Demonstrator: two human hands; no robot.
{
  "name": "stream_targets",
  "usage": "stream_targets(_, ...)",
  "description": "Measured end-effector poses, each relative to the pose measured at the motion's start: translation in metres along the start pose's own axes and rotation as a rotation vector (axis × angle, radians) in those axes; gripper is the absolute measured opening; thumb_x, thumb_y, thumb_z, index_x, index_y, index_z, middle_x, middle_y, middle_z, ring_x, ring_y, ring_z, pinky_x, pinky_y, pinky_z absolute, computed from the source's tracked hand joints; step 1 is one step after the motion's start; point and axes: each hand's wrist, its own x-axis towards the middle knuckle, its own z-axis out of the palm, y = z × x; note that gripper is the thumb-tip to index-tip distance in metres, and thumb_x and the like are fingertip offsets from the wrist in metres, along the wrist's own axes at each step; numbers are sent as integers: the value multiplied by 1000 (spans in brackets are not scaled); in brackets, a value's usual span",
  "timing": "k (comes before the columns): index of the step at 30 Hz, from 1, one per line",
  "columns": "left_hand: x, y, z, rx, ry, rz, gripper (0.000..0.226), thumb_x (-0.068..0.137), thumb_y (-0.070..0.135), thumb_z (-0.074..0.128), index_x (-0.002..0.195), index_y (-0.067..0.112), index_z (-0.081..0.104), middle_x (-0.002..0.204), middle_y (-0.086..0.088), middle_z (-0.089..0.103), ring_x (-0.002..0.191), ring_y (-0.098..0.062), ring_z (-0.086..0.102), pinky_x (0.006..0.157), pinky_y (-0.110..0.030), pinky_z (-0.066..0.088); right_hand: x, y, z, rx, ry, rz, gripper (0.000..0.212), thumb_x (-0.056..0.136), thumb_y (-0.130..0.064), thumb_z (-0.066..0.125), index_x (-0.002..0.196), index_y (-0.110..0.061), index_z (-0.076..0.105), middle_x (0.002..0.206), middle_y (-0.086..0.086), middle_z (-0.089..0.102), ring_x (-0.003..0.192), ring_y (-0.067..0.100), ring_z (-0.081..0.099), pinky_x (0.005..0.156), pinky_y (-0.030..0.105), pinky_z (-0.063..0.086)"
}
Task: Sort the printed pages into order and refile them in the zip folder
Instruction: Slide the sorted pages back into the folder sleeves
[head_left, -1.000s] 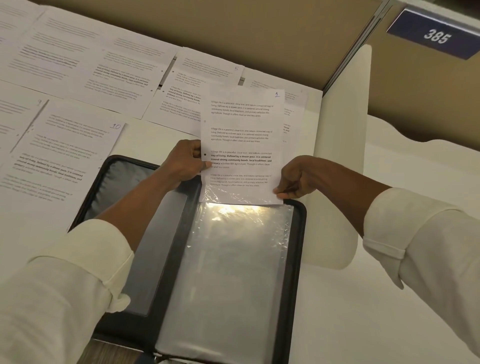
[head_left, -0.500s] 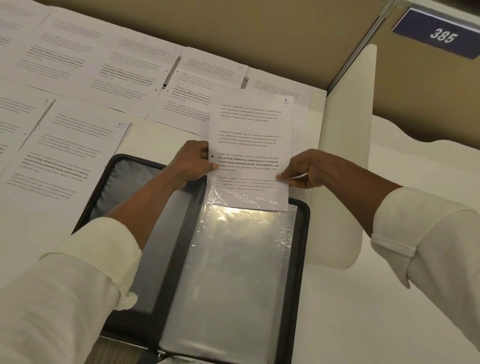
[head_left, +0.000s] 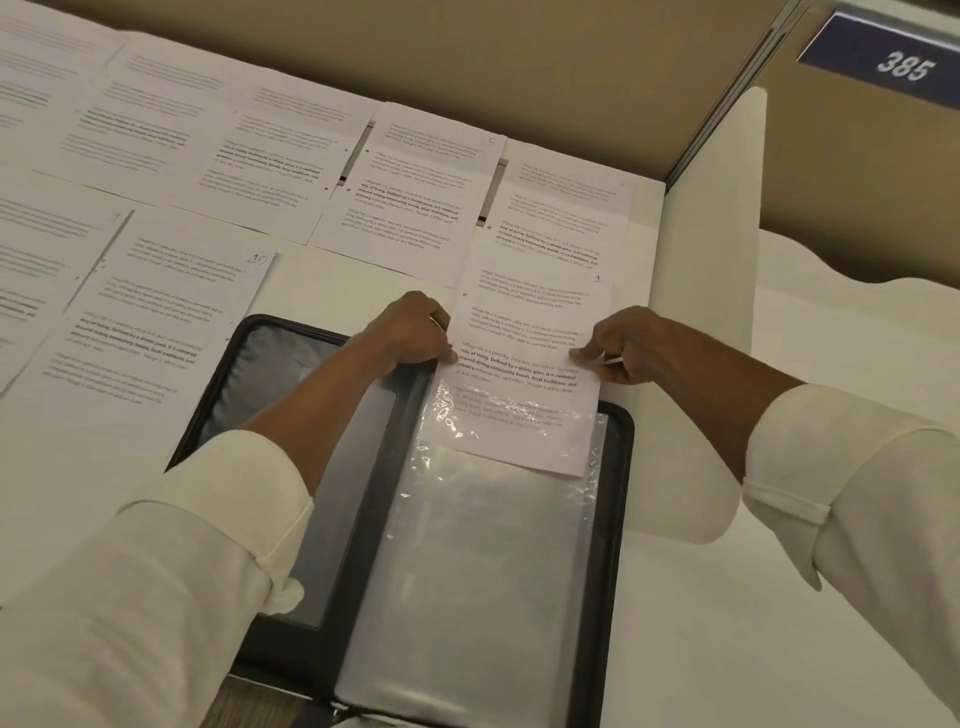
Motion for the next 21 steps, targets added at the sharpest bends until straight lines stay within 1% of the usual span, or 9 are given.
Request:
stream_targets(2,-1,3,-3,-21,-14,-3,36,75,8,94,102,9,70,105,-4,75,98,-24,71,92,-39,61,5,0,0,33,12,-16,35,90,7,76,123,-2,67,88,10,69,70,16,61,56,23,52)
stream_targets(4,-2,7,-6,-87,-3,14,35,77,14,94,95,2,67,101,-4,75,92,-22,73,83,-33,61,7,0,0,3,5,-7,36,89,8,76,122,-2,67,89,10,70,69,16,63,59,23,54)
stream_targets(6,-3,12,-7,-143,43,27,35,80,20,93,97,6,65,95,-8,72,81,-20,74,75,-32,60,7,2,-1,-45,0,19,36,87,7,78,120,-4,67,90,10,70,70,15,64,61,23,57)
stream_targets(9,0,15,-4,-144,107,0,31,81,16,92,97,5,68,100,-11,74,90,-26,77,86,-43,63,4,5,-1,-135,-38,58,34,85,6,81,116,-4,69,94,9,71,77,17,66,52,23,57)
stream_targets(11,0,14,-1,-131,81,-25,27,80,7,91,94,6,68,102,-12,75,91,-26,75,88,-43,65,4,5,0,-135,-43,50,34,85,7,81,115,-5,70,98,9,72,79,19,66,52,23,57)
stream_targets(15,-1,11,0,-2,-16,-7,32,74,8,95,96,5,72,102,-8,76,100,-28,72,97,-45,60,9,-1,-2,33,35,-31,39,81,6,84,115,-4,69,119,11,72,101,23,69,83,30,60)
stream_targets(16,-2,11,0,19,-28,-5,35,74,8,95,100,4,72,103,-9,75,100,-28,71,98,-46,59,11,-2,-3,72,55,-51,43,81,6,85,120,-2,68,116,12,73,96,23,70,80,30,61)
stream_targets(19,-1,12,-4,-25,-19,-24,41,75,11,95,103,-5,70,107,-17,75,101,-34,73,98,-50,60,11,-6,-4,129,91,-103,51,85,6,81,132,1,62,86,12,69,66,19,65,50,26,57)
stream_targets(21,0,13,-5,-110,31,-21,41,77,18,95,98,-5,70,107,-21,76,99,-36,75,95,-50,62,11,-6,-3,98,88,-102,51,86,5,80,133,1,61,82,11,67,67,19,66,59,29,60)
